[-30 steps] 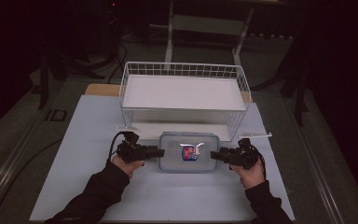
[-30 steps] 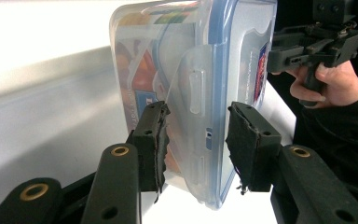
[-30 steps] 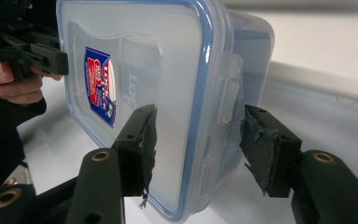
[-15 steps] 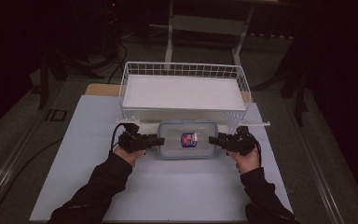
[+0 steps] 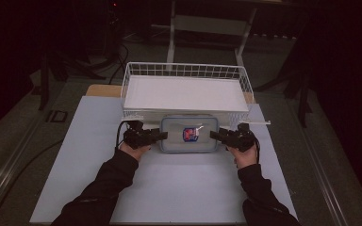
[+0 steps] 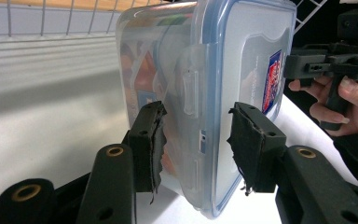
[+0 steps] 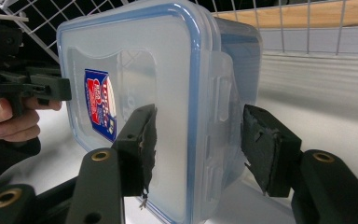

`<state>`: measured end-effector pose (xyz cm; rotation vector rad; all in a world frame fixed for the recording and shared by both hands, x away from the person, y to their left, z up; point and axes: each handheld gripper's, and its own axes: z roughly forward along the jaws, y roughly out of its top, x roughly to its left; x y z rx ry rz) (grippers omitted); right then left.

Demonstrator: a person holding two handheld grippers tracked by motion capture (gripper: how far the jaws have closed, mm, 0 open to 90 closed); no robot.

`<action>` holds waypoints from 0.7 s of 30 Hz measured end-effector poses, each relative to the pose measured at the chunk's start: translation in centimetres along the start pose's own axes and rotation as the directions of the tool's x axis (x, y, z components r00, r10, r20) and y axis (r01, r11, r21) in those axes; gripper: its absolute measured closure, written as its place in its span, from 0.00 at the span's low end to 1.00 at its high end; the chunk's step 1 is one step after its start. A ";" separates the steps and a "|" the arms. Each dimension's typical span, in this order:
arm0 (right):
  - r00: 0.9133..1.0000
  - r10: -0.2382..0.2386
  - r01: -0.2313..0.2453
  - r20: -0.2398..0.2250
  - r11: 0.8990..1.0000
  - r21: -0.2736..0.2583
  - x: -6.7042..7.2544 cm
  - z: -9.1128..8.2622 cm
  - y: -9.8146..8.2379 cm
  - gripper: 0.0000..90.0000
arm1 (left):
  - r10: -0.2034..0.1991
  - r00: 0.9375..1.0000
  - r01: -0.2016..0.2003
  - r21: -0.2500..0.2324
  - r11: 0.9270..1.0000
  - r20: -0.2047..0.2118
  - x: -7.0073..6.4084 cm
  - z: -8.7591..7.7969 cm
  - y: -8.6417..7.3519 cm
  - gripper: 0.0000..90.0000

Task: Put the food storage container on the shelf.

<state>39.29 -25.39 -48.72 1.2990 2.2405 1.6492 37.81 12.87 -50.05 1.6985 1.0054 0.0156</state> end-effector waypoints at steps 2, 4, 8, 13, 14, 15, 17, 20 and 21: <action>1.000 -0.002 0.002 0.000 1.000 -0.007 -0.2 0.2 0.0 0.51 | 0.001 1.000 -0.001 -0.007 1.000 -0.005 0.1 0.2 0.0 0.61; 1.000 -0.005 0.005 0.006 1.000 -0.004 -0.4 0.3 0.0 0.51 | -0.007 1.000 0.007 -0.007 1.000 -0.005 0.4 0.5 0.0 0.61; 1.000 -0.005 0.005 0.009 1.000 -0.005 -0.6 0.6 0.1 0.51 | -0.025 1.000 0.025 -0.034 0.999 0.010 0.8 0.7 -0.2 0.61; 1.000 0.014 -0.013 0.010 1.000 -0.003 -0.8 0.7 0.1 0.50 | -0.025 1.000 0.025 -0.044 0.999 0.011 1.1 0.8 0.0 0.60; 1.000 0.012 -0.011 0.015 1.000 -0.003 -0.7 0.8 0.1 0.49 | -0.035 0.999 0.036 -0.049 0.998 0.011 1.2 0.9 0.0 0.60; 0.999 0.001 -0.001 0.032 1.000 -0.004 -0.5 0.9 0.1 0.47 | -0.049 0.999 0.049 -0.054 0.997 0.012 1.3 1.0 0.0 0.60; 0.997 -0.020 0.020 0.070 1.000 0.004 0.0 1.3 0.2 0.42 | -0.052 0.999 0.053 -0.061 0.997 0.002 1.3 1.2 0.0 0.58; 0.995 -0.009 0.009 0.100 1.000 0.001 0.3 1.8 0.4 0.38 | -0.057 0.998 0.056 -0.068 0.996 -0.007 1.3 1.5 0.1 0.56; 0.995 0.005 -0.005 0.103 1.000 -0.003 0.3 1.9 0.4 0.37 | -0.069 0.998 0.068 -0.070 0.995 -0.007 1.4 1.6 0.2 0.55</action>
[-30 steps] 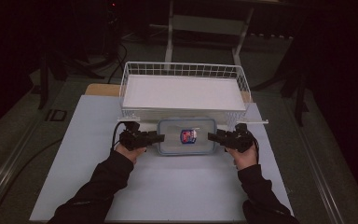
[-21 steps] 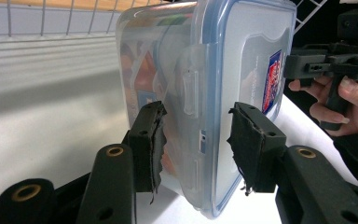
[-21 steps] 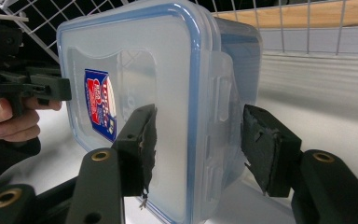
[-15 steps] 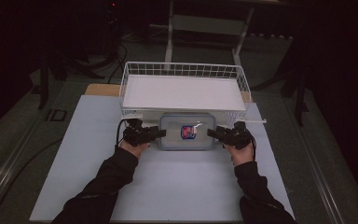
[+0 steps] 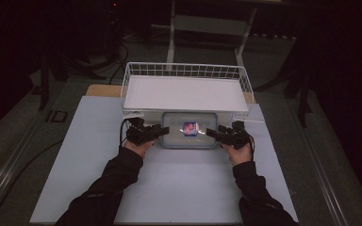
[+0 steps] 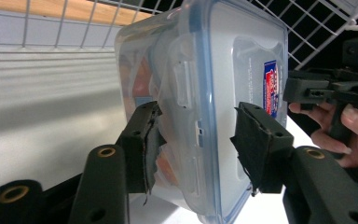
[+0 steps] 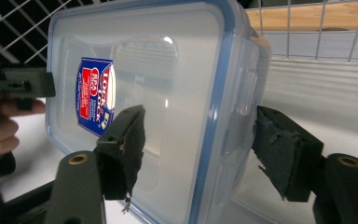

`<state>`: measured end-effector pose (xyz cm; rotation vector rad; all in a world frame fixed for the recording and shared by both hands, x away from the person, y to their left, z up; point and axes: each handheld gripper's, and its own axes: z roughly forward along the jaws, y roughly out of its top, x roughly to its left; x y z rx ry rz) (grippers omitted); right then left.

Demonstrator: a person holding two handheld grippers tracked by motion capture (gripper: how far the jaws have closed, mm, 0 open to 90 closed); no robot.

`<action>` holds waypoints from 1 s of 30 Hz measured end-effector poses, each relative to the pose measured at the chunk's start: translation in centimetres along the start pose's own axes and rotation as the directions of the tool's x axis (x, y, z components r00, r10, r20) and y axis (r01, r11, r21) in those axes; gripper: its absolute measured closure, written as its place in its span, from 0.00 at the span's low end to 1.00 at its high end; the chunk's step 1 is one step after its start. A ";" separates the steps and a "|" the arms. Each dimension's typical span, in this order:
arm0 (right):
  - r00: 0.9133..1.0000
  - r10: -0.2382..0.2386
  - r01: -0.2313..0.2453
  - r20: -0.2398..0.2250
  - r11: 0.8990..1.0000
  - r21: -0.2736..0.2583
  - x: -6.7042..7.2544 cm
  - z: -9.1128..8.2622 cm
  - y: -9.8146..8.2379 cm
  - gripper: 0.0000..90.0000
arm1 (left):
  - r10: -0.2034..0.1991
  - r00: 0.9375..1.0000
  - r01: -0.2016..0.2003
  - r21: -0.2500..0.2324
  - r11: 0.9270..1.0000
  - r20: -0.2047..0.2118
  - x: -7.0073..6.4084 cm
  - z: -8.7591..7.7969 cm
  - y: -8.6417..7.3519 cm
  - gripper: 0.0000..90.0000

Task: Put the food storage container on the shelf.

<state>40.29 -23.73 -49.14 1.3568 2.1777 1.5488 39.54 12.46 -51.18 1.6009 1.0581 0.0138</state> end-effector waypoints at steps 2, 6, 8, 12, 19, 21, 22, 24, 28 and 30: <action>1.000 0.017 -0.017 0.013 1.000 -0.002 0.1 0.3 0.0 0.35 | 0.000 1.000 0.000 -0.012 1.000 0.000 0.2 0.1 0.0 0.54; 0.998 0.043 -0.042 0.040 0.999 -0.024 0.2 0.5 -0.1 0.33 | 0.002 0.999 -0.003 -0.021 1.000 -0.049 0.0 0.4 0.0 0.53; 0.997 0.041 -0.039 0.068 0.999 -0.025 0.3 0.7 -0.1 0.33 | 0.020 0.997 -0.020 -0.010 1.000 -0.076 -0.3 0.6 -0.2 0.54; 0.994 0.057 -0.057 0.098 0.998 0.001 0.2 1.3 -0.1 0.33 | -0.013 0.997 0.010 -0.035 0.999 -0.076 0.3 0.8 -0.5 0.51; 0.990 0.018 -0.019 0.139 1.000 0.002 0.9 1.0 0.1 0.32 | 0.072 0.991 -0.077 -0.046 0.996 -0.112 -1.0 0.3 -0.6 0.38; 0.986 -0.023 0.025 0.168 1.000 -0.008 1.1 0.6 -0.1 0.32 | 0.064 0.995 -0.068 -0.045 0.997 -0.082 -1.3 -0.2 -0.7 0.33; 0.985 -0.036 0.038 0.171 0.999 -0.008 1.3 0.4 -0.2 0.32 | 0.073 0.995 -0.076 -0.033 0.997 -0.074 -1.4 -0.5 -0.8 0.32; 0.984 -0.044 0.047 0.172 0.999 -0.017 1.7 -0.2 -0.5 0.32 | 0.079 0.995 -0.080 -0.017 0.997 -0.064 -1.7 -0.9 -1.1 0.27; 0.985 -0.052 0.058 0.167 0.998 -0.029 2.9 -1.2 -1.2 0.38 | 0.089 0.996 -0.089 0.006 0.996 -0.010 -2.8 -2.1 -2.1 0.15; 0.984 -0.068 0.074 0.165 0.997 -0.029 3.7 -1.5 -1.7 0.45 | 0.115 0.993 -0.115 0.013 0.993 0.014 -3.5 -2.9 -2.5 0.09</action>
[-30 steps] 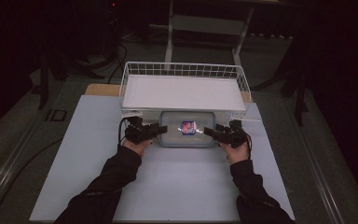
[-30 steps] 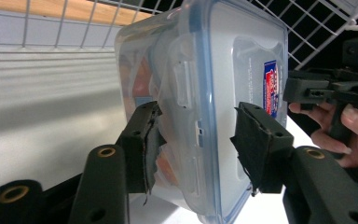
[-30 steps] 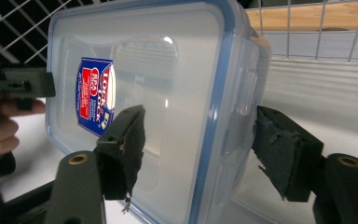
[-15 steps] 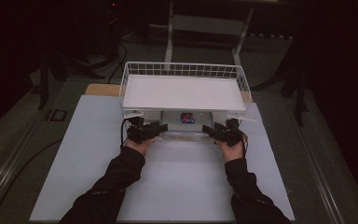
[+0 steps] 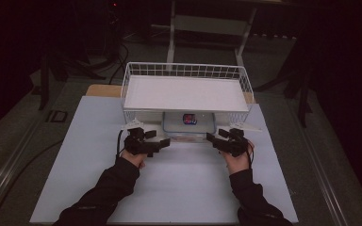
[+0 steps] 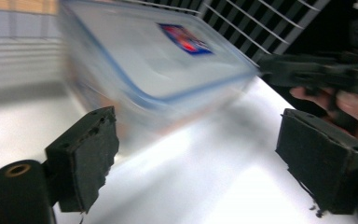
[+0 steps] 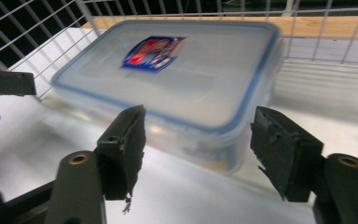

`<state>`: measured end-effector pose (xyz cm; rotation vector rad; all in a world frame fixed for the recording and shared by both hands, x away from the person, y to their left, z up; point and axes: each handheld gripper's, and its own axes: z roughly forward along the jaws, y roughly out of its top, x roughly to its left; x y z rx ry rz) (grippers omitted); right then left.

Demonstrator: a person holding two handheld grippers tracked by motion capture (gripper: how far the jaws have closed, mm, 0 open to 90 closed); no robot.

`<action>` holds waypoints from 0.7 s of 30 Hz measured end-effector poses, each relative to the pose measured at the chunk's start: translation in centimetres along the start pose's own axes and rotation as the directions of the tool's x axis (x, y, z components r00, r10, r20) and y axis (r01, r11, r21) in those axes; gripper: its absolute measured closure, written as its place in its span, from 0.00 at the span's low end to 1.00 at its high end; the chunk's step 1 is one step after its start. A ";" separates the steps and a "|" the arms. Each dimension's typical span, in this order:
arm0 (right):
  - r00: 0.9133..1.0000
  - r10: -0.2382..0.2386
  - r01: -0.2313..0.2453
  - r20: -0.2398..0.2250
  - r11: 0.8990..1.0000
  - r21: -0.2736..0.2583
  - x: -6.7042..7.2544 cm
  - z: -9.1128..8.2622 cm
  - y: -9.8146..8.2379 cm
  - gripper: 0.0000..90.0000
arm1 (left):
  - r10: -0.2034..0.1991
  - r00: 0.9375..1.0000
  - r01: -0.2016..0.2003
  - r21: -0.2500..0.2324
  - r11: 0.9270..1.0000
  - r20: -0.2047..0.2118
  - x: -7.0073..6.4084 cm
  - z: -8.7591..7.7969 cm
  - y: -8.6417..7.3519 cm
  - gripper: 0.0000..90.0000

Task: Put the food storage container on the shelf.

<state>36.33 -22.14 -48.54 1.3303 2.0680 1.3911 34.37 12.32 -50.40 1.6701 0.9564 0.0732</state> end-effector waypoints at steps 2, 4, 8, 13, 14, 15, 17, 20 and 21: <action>1.000 -0.015 0.015 -0.013 1.000 -0.003 0.8 -0.2 -0.5 0.52 | 0.021 1.000 -0.021 0.008 1.000 0.004 -0.7 -0.8 -0.4 0.00; 0.999 -0.014 0.014 -0.041 1.000 0.004 1.3 -0.1 -0.8 0.71 | 0.034 0.999 -0.034 0.001 0.999 -0.015 -1.2 -1.6 -0.9 0.00; 0.996 -0.062 0.065 -0.068 0.997 0.047 2.6 0.9 -1.1 1.00 | 0.053 0.998 -0.052 0.016 0.998 -0.045 -1.7 -2.4 -1.7 0.00; 0.993 -0.087 0.094 -0.085 0.992 0.085 3.4 2.7 -1.3 1.00 | 0.058 0.997 -0.058 0.012 0.998 -0.044 -1.9 -2.3 -2.1 0.00; 0.992 -0.090 0.098 -0.083 0.991 0.089 3.5 3.1 -1.3 1.00 | 0.061 0.997 -0.060 0.016 0.998 -0.045 -1.9 -2.2 -2.1 0.00; 0.993 -0.089 0.096 -0.080 0.991 0.089 3.6 3.4 -1.3 1.00 | 0.067 0.997 -0.066 0.018 0.998 -0.047 -1.9 -2.2 -2.1 0.00; 0.993 -0.091 0.098 -0.075 0.991 0.095 3.7 4.2 -1.1 1.00 | 0.071 0.996 -0.070 0.014 0.997 -0.049 -2.0 -2.2 -2.2 0.00; 0.994 -0.085 0.092 -0.068 0.990 0.102 3.7 5.2 -1.0 1.00 | 0.076 0.996 -0.076 0.014 0.997 -0.049 -1.9 -2.3 -2.2 0.00; 0.995 -0.079 0.085 -0.066 0.991 0.103 3.7 5.4 -0.9 1.00 | 0.077 0.996 -0.076 0.012 0.997 -0.051 -1.9 -2.3 -2.2 0.00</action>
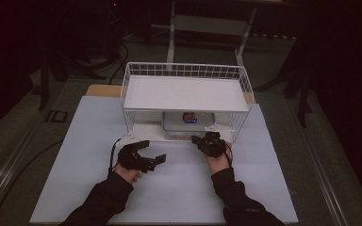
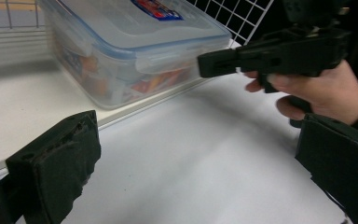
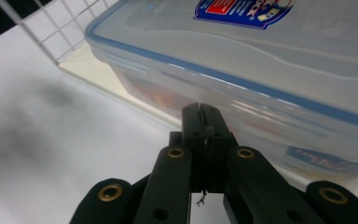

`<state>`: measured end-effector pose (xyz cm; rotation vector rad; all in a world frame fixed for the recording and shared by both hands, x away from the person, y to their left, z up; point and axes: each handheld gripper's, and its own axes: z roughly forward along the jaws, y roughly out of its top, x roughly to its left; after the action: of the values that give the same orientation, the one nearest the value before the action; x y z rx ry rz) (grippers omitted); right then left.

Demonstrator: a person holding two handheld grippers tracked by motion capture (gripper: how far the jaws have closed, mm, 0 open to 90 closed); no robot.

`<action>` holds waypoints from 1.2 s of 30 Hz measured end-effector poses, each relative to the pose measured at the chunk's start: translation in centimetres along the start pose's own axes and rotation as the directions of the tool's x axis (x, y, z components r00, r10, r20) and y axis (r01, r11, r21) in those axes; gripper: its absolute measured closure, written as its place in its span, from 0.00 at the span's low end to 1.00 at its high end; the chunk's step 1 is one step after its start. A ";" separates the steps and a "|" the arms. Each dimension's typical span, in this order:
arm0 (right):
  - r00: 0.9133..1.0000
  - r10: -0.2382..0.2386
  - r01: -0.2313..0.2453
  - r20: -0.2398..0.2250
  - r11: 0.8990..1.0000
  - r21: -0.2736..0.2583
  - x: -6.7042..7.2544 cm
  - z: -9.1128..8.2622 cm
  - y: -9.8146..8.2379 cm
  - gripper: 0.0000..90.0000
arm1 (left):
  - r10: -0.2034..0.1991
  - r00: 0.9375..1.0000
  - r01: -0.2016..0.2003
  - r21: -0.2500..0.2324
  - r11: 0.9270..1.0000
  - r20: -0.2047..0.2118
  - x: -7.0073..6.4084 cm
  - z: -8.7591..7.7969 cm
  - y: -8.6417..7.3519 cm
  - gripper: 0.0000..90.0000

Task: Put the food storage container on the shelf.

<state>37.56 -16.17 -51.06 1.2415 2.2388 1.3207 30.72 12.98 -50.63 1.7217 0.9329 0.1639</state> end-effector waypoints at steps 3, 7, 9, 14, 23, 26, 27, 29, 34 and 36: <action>1.000 0.006 -0.006 0.010 1.000 0.000 -0.1 0.7 0.3 1.00 | 0.003 1.000 -0.003 -0.002 1.000 -0.004 0.0 -0.1 0.0 0.00; 1.000 0.020 -0.019 0.022 1.000 -0.006 -0.5 1.3 0.7 1.00 | 0.003 1.000 -0.003 -0.003 1.000 -0.005 0.1 -0.1 0.0 0.00; 0.999 0.021 -0.021 0.029 1.000 -0.013 -0.6 1.6 1.0 1.00 | 0.004 1.000 -0.004 -0.005 1.000 -0.004 0.1 -0.2 0.0 0.00; 0.999 0.034 -0.034 0.020 0.999 -0.001 -0.6 2.6 1.6 1.00 | 0.013 1.000 -0.013 0.000 1.000 -0.009 0.1 -0.2 0.0 0.00; 0.999 0.020 -0.020 -0.029 1.000 0.005 0.4 2.9 1.9 0.91 | 0.045 0.999 -0.045 0.003 0.999 -0.018 -0.2 -0.3 0.1 0.00; 0.999 0.008 -0.008 -0.051 1.000 -0.001 0.7 2.3 1.7 0.77 | 0.066 0.998 -0.066 0.009 0.998 -0.019 -0.5 -0.5 0.2 0.00; 0.998 -0.002 0.002 -0.056 1.000 -0.006 0.7 2.1 1.6 0.73 | 0.072 0.997 -0.071 0.011 0.997 -0.019 -0.7 -0.6 0.2 0.00; 0.996 -0.008 0.007 -0.088 1.000 -0.007 0.8 1.5 1.3 0.60 | 0.092 0.996 -0.092 0.012 0.996 -0.017 -1.0 -0.8 0.3 0.00; 0.993 0.008 -0.013 -0.114 0.999 -0.046 0.9 0.0 0.8 0.34 | 0.118 0.993 -0.117 0.012 0.993 -0.003 -1.5 -1.3 0.4 0.00; 0.990 0.002 -0.009 -0.140 0.999 -0.054 0.9 -0.5 0.8 0.22 | 0.127 0.992 -0.127 0.010 0.992 0.003 -1.7 -1.4 0.4 0.00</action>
<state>37.18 -15.60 -50.03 1.1708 2.2771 1.5037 29.01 12.88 -49.14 1.7910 0.8240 0.2410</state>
